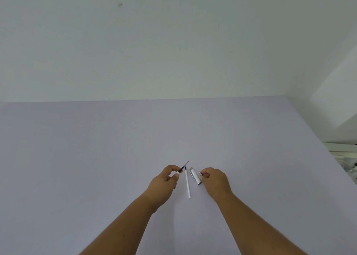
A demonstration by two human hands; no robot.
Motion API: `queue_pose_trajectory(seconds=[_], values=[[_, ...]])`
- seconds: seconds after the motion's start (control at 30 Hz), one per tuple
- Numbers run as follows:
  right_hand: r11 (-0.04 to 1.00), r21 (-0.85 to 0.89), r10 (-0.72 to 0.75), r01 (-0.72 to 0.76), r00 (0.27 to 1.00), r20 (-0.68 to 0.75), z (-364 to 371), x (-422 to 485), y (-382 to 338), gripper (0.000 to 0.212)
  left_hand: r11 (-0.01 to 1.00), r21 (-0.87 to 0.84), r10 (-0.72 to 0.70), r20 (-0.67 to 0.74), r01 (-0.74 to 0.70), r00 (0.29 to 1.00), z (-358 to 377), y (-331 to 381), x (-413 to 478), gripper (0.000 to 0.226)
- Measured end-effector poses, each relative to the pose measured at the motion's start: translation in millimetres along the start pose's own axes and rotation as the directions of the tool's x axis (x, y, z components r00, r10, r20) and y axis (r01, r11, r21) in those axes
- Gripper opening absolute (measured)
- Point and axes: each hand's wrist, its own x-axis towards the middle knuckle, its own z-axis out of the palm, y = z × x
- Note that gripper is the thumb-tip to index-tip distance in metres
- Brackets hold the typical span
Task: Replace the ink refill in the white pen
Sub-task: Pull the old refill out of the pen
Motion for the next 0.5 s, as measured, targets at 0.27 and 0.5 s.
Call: queue_pose_trajectory(seconds=[0.27, 0.5], values=[[0.999, 0.049, 0.002, -0.002, 1.0, 0.001, -0.2, -3.4, 3.3, 0.029, 1.0, 0.002, 0.001, 0.005, -0.001, 1.0, 4.9, -0.5, 1.7, 0.021], [0.912, 0.41, 0.0, 0.001, 1.0, -0.003, -13.5, -7.9, -6.5, 0.017, 1.0, 0.014, -0.002, -0.003, 0.002, 1.0, 6.7, 1.4, 4.1, 0.022]])
